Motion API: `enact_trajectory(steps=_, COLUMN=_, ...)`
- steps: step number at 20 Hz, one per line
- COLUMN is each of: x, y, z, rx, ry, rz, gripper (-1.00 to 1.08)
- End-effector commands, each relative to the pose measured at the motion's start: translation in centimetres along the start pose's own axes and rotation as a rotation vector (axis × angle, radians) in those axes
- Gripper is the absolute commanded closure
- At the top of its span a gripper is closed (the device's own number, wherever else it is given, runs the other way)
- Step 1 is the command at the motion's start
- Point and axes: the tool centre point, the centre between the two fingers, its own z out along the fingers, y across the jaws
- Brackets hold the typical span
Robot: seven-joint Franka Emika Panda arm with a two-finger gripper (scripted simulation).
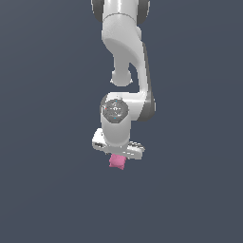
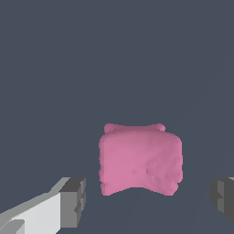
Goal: Pick up the object and move it to a goal position.
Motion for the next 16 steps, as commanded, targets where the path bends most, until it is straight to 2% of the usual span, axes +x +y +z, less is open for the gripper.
enact_trajectory(steps=1, x=0.0, y=0.0, z=0.1, rx=0.0, ry=0.0, rz=0.0, gripper=-0.92)
enact_trajectory(steps=11, x=0.0, y=0.0, z=4.5, rx=0.0, ry=0.001, rz=0.003, gripper=-0.92)
enact_trajectory(steps=16, x=0.1, y=0.0, z=5.1, rx=0.001, ry=0.001, rz=0.003, gripper=-0.92)
